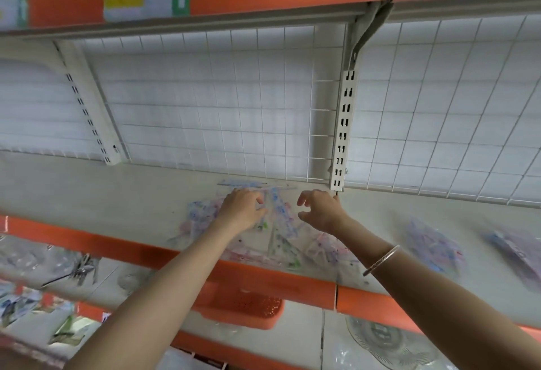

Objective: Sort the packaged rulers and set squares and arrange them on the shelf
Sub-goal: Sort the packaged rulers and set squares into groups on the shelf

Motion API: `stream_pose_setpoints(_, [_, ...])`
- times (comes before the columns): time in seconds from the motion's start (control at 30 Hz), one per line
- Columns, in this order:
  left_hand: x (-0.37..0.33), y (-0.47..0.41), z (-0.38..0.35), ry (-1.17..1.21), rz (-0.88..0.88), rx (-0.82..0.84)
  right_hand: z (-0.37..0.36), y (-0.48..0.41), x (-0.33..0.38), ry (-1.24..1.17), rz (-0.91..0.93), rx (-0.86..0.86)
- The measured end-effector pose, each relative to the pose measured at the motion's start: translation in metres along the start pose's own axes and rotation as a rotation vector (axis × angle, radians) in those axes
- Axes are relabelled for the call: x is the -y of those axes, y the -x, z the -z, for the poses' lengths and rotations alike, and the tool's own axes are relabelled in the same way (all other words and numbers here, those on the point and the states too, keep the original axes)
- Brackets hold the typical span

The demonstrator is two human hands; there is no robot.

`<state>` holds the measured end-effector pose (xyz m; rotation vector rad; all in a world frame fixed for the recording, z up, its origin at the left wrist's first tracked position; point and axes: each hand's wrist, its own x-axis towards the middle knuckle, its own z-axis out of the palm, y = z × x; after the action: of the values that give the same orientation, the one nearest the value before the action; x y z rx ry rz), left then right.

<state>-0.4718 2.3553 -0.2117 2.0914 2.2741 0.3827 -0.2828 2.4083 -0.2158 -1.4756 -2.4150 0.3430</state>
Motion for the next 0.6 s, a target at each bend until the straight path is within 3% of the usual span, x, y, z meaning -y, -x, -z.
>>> stream_pose_setpoints(0.2, [0.024, 0.0, 0.007, -0.127, -0.009, 0.042, -0.012, -0.011, 0.017, 0.033, 0.04, 0.041])
stream_pose_setpoints(0.4, [0.04, 0.001, 0.007, -0.222, 0.061, 0.195, -0.026, -0.021, 0.033, 0.069, 0.022, 0.094])
stream_pose_setpoints(0.6, [0.046, -0.002, 0.0, -0.125, 0.097, 0.264, -0.034, -0.031, 0.04, 0.083, -0.061, 0.113])
